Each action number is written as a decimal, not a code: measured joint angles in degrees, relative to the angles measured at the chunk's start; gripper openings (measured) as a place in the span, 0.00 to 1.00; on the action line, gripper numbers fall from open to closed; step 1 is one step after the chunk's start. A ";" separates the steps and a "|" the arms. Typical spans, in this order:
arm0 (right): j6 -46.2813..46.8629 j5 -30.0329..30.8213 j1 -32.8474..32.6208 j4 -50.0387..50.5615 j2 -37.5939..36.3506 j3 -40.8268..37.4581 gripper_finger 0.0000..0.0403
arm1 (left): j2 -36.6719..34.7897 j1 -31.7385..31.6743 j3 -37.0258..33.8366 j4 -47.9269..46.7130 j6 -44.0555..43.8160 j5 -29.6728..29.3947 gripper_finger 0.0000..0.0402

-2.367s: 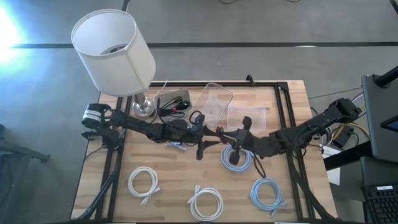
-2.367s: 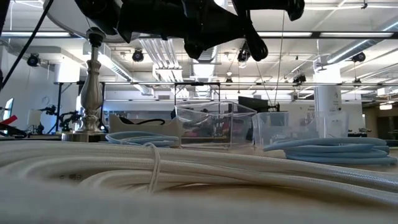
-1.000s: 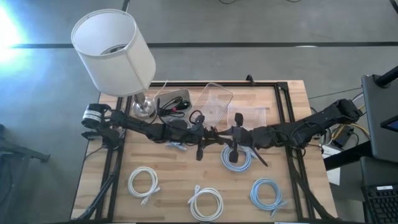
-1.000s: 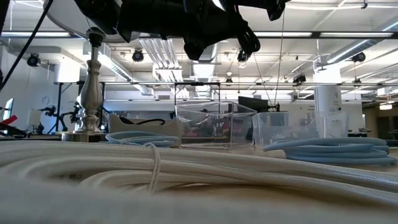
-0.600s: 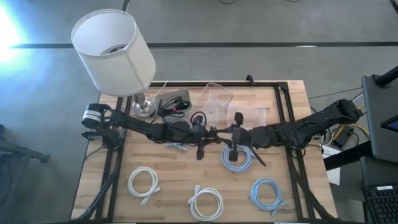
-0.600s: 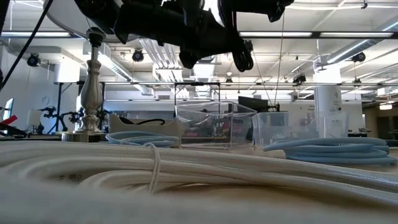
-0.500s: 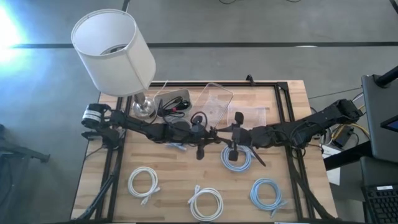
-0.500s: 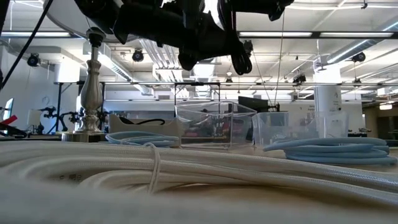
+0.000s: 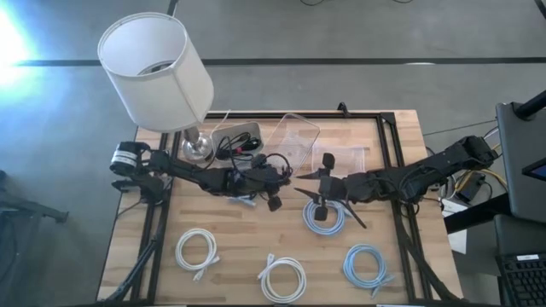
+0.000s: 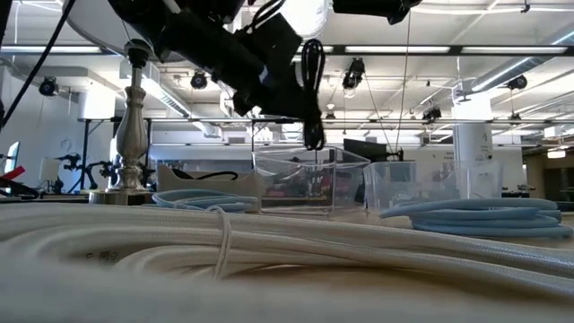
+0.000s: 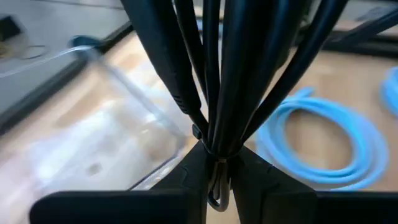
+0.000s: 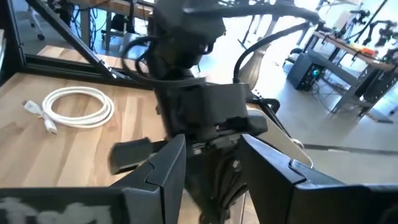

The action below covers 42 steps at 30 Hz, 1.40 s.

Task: Pick & Place USB Port
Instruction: Put the black USB cable into the white bin

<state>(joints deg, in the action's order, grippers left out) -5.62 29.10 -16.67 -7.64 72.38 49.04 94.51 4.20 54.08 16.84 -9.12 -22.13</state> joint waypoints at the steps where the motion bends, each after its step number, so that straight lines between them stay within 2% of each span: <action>1: -0.35 0.00 -0.03 0.04 0.00 0.00 0.37 | -0.35 -0.01 0.00 -1.16 0.00 -1.46 0.12; 11: -1.06 0.00 -0.02 0.10 0.00 0.00 0.38 | -3.73 -1.01 0.02 -8.64 -2.10 -11.68 0.12; 18: -1.06 0.00 -0.02 0.13 0.00 0.00 0.37 | -4.78 -2.18 0.07 -12.75 -4.69 -13.20 0.12; 22: -1.06 0.00 0.00 0.15 0.00 0.00 0.38 | -5.22 -2.29 0.08 -16.19 -4.88 -15.98 0.12; 32: -1.05 0.00 -0.01 0.16 0.00 0.02 0.36 | -8.27 -2.33 0.02 -26.90 -11.16 -16.14 0.12; 42: -1.04 -0.02 0.00 0.16 0.00 0.02 0.38 | -9.70 -3.52 0.02 -37.24 -15.56 -22.61 0.13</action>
<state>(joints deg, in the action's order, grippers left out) -6.66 29.08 -16.67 -7.49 72.38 49.06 84.82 0.68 54.11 -20.40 -24.68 -44.75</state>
